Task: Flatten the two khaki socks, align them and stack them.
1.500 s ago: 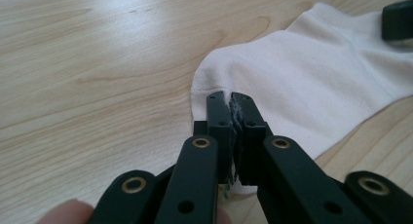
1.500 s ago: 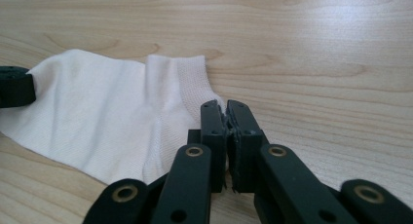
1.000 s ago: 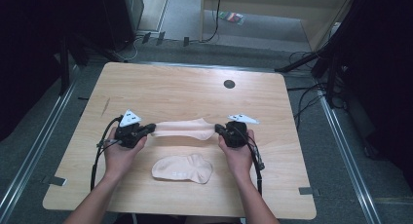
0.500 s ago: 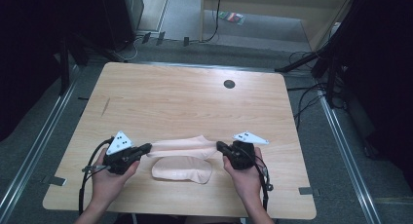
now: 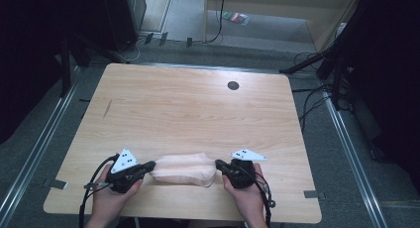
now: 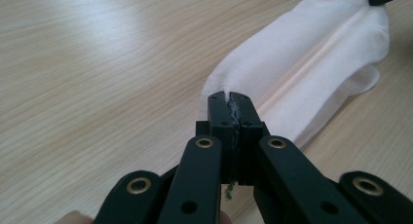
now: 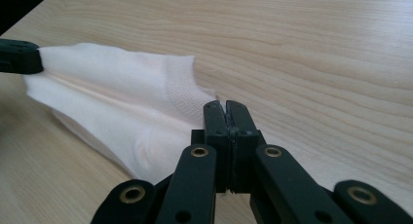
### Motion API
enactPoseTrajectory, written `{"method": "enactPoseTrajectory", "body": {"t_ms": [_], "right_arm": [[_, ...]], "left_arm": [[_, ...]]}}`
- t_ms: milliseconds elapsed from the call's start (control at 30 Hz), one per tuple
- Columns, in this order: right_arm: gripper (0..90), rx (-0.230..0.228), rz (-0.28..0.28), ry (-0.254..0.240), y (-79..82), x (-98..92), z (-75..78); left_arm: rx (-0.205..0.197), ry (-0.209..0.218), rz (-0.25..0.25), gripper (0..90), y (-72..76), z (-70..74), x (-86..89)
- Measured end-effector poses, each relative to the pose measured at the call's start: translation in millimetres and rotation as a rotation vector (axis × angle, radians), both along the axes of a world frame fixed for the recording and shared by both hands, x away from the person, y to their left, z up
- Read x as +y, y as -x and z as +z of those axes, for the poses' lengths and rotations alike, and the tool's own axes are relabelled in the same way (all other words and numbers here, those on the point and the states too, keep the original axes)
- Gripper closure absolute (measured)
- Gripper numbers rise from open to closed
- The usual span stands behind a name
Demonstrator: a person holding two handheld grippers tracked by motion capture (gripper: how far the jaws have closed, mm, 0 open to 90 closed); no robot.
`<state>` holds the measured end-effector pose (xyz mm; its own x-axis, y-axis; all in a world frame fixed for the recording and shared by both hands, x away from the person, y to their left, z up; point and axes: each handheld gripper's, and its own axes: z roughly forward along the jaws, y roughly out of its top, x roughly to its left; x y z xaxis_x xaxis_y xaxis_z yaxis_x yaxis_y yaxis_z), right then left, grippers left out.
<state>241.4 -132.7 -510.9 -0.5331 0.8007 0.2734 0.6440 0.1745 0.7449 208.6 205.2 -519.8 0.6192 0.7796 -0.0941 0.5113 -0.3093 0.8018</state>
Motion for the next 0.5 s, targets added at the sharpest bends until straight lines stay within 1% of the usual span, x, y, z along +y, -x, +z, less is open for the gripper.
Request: {"method": "enactPoseTrajectory", "body": {"t_ms": [33, 100, 133, 200, 233, 267, 300, 400, 500], "right_arm": [[89.4, -0.006, 0.003, 0.000, 0.7, 0.9, -0.7], [89.3, 0.001, 0.022, 0.013, 1.6, 5.7, -3.1], [89.3, -0.003, 0.025, 0.016, 1.4, 7.1, -4.1], [89.2, 0.006, 0.036, 0.025, 1.0, 10.9, -6.0], [89.1, 0.002, 0.038, 0.032, 0.9, 12.1, -6.8], [89.1, -0.004, 0.039, 0.038, 0.6, 12.8, -7.5], [89.0, -0.004, 0.037, 0.041, 0.4, 12.9, -7.7], [88.8, -0.006, 0.024, 0.039, -0.6, 10.3, -8.5], [88.7, -0.011, 0.022, 0.042, -1.1, 8.6, -8.6]], "left_arm": [[0.001, 0.003, 0.000, 89.9, 0.3, -1.8, -0.6], [0.014, 0.006, -0.008, 89.6, 0.2, -5.4, -2.7], [0.019, -0.003, -0.017, 89.5, 0.2, -6.3, -3.5], [0.024, -0.006, -0.026, 89.3, 0.5, -7.5, -6.0], [0.022, -0.014, -0.030, 89.2, 0.4, -7.9, -6.9], [0.024, -0.010, -0.031, 89.0, 0.5, -8.5, -8.1], [0.024, -0.016, -0.036, 88.9, 0.5, -9.0, -8.5], [0.025, -0.020, -0.041, 88.6, 0.8, -10.5, -10.7], [0.018, -0.024, -0.042, 88.6, 1.3, -9.8, -12.5]]}}
